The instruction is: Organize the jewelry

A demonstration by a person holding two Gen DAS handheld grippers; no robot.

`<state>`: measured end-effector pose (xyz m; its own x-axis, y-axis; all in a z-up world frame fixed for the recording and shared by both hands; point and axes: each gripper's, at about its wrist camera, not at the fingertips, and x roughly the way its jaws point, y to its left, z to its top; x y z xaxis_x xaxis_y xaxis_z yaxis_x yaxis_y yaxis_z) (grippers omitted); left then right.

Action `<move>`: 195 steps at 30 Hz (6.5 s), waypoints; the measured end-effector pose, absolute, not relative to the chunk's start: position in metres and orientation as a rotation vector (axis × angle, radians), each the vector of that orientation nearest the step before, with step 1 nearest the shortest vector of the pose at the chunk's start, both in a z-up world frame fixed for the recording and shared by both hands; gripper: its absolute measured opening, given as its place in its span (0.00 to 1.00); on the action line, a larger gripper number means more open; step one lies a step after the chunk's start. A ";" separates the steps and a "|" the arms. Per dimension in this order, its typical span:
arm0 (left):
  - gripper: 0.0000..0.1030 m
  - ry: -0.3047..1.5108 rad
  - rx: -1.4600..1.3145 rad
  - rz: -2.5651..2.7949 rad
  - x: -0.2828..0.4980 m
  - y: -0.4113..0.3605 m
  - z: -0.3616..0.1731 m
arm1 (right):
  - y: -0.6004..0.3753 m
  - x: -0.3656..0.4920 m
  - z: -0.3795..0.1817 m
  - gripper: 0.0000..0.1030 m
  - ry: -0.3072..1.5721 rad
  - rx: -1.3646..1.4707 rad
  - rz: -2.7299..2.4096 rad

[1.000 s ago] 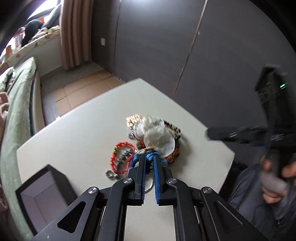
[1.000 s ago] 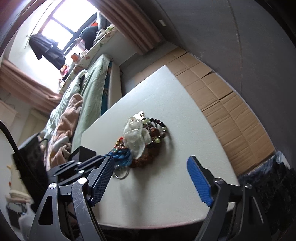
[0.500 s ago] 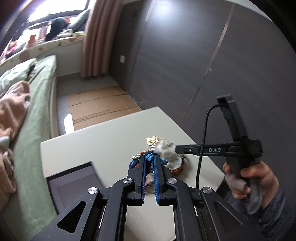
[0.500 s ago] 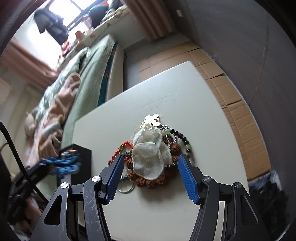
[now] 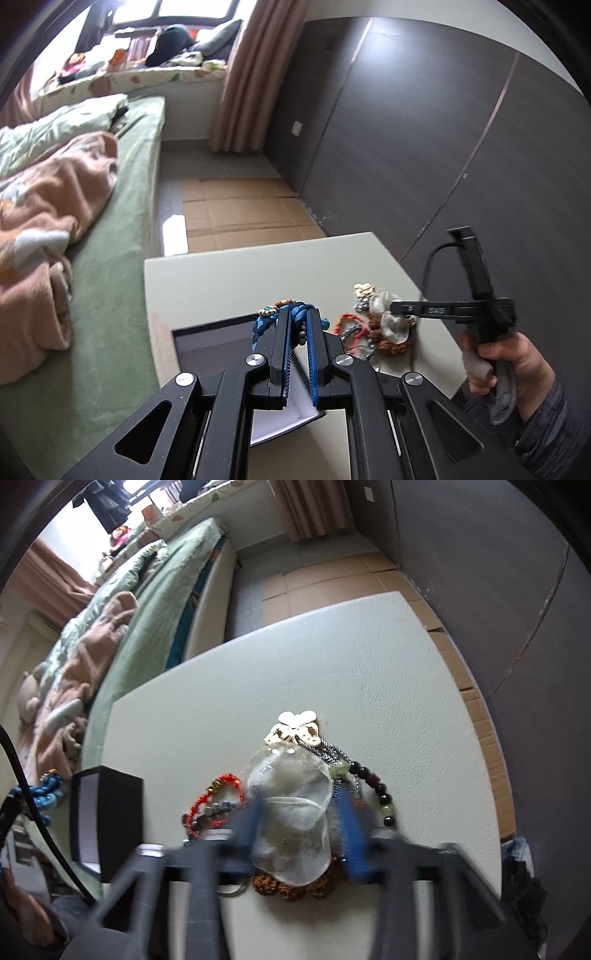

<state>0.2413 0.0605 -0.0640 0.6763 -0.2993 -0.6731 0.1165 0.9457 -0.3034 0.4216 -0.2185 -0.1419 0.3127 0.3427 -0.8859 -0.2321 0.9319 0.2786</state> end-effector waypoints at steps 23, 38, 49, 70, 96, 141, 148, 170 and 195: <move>0.87 0.750 -0.438 -0.121 0.221 0.119 -0.062 | -0.153 0.336 -0.011 0.03 0.818 0.243 0.671; 0.87 0.733 -0.514 -0.086 0.210 0.148 -0.065 | -0.096 0.338 -0.035 0.03 0.906 0.245 0.761; 0.87 0.722 -0.552 -0.073 0.206 0.163 -0.065 | -0.059 0.334 -0.041 0.27 0.979 0.319 0.902; 0.87 0.784 -0.408 -0.154 0.223 0.099 -0.064 | -0.186 0.339 -0.052 0.81 1.000 0.279 0.592; 0.50 1.060 -0.044 -0.274 0.308 -0.048 -0.093 | -0.298 0.369 -0.103 0.81 1.077 0.480 0.418; 0.06 1.050 0.056 -0.282 0.321 -0.063 -0.118 | -0.245 0.401 -0.157 0.59 1.226 0.139 0.191; 0.06 1.021 -0.026 -0.235 0.301 -0.037 -0.099 | -0.241 0.396 -0.156 0.21 1.227 0.129 0.237; 0.06 0.889 -0.065 -0.093 0.237 0.032 -0.028 | -0.227 0.364 -0.080 0.20 0.941 0.391 0.520; 0.80 0.911 -0.233 0.009 0.205 0.115 -0.056 | -0.128 0.333 -0.046 0.20 0.834 0.407 0.853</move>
<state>0.2050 0.1149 -0.0564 0.6149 -0.0903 -0.7834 -0.1065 0.9748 -0.1959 0.3332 -0.1278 -0.0458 0.3781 0.7927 -0.4781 -0.4958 0.6096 0.6186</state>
